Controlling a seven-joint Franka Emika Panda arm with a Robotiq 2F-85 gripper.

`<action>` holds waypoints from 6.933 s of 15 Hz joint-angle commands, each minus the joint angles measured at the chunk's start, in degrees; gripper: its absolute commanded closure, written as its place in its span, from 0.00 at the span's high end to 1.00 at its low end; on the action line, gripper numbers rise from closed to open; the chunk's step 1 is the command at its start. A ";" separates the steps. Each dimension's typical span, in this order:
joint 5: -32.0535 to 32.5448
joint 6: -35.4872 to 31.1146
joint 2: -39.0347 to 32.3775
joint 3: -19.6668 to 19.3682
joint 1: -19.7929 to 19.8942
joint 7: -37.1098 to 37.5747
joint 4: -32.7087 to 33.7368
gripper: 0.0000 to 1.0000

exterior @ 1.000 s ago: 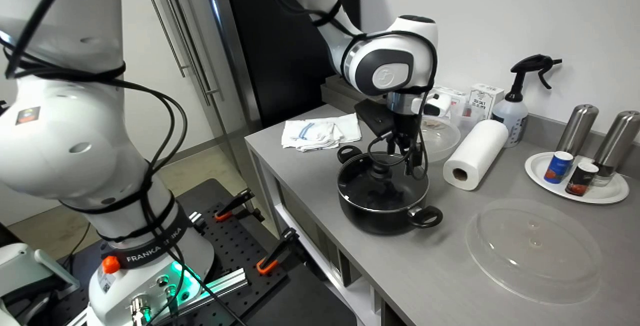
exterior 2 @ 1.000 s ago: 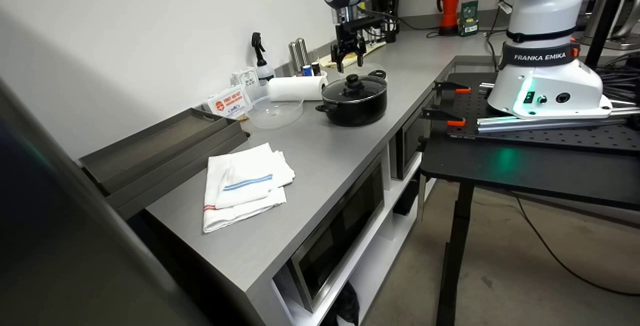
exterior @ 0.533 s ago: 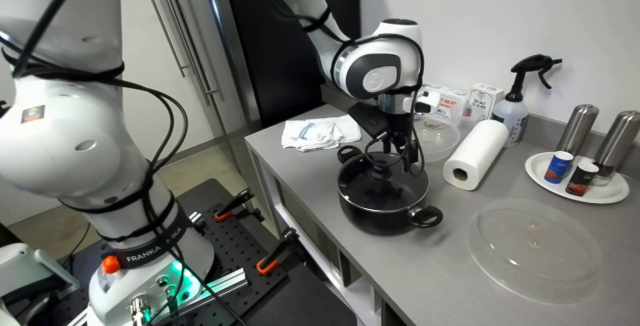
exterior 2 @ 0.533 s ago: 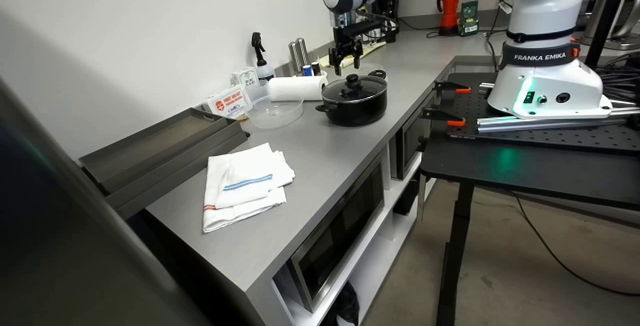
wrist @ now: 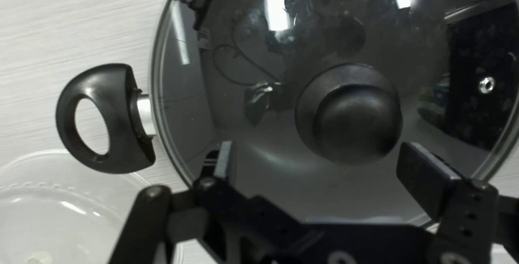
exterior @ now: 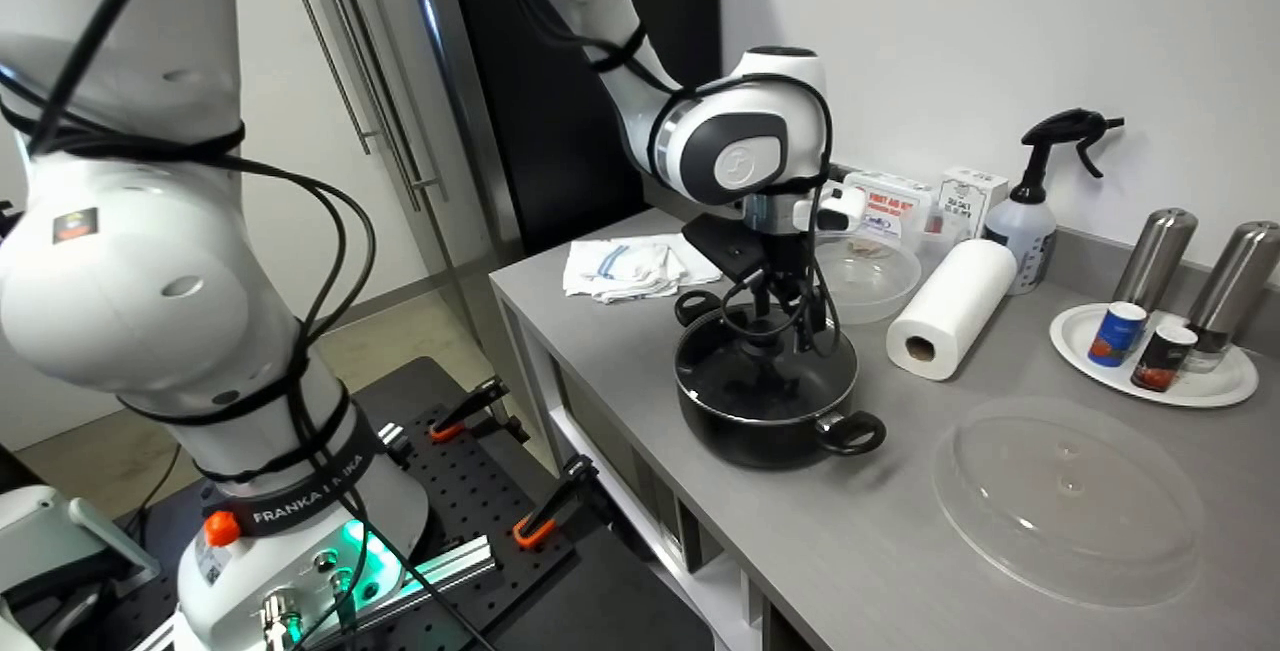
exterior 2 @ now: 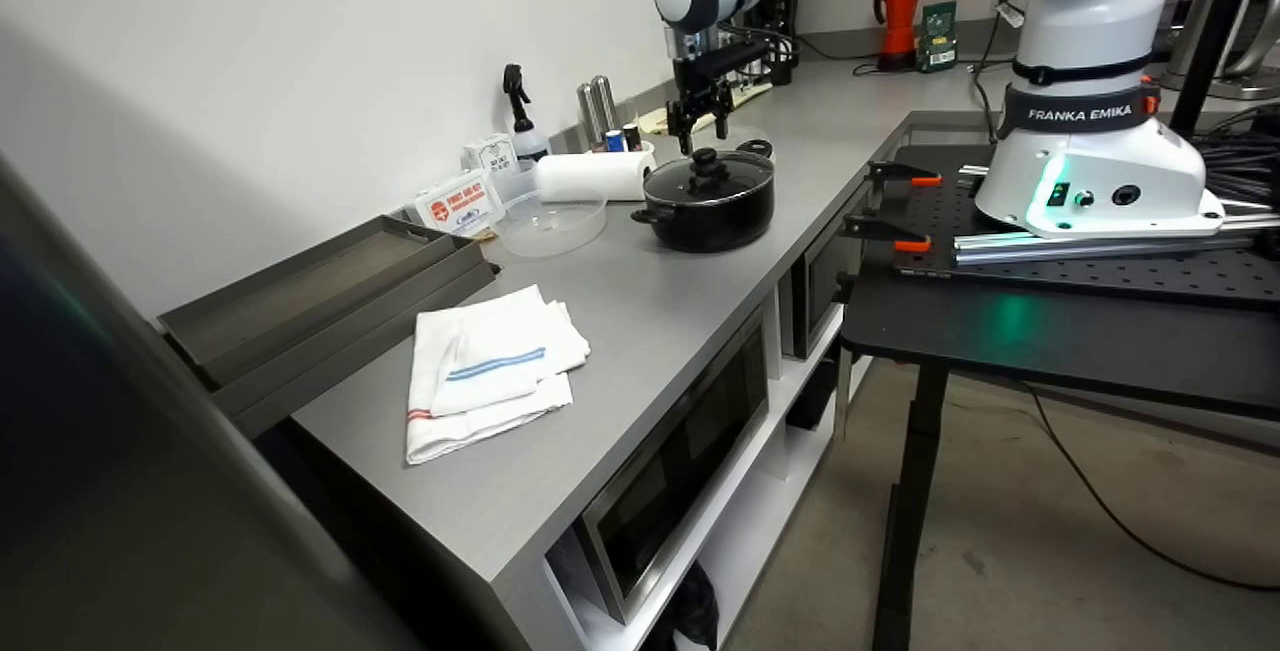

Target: Pick up the lid from the pot and put it on the counter

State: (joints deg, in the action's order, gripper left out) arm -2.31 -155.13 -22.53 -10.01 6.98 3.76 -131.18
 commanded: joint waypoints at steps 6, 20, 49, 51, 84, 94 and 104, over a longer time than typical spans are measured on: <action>3.06 -2.98 3.25 -0.75 -1.86 1.76 -4.92 1.00; 2.29 -1.58 1.77 -0.36 -2.33 2.57 -2.49 0.36; 18.09 -1.76 11.85 -3.88 -8.46 16.20 -7.17 0.25; 20.44 -1.53 11.99 -3.80 -9.73 18.44 -7.08 0.25; 37.70 10.06 6.10 7.29 -21.69 35.03 1.96 0.25; 36.49 10.10 -3.31 7.15 -25.88 33.27 10.06 0.25; 37.74 11.48 -9.01 5.90 -32.38 34.32 14.29 0.25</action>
State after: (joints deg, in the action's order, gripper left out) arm 33.57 -145.96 -30.70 -2.90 -22.74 37.13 -119.23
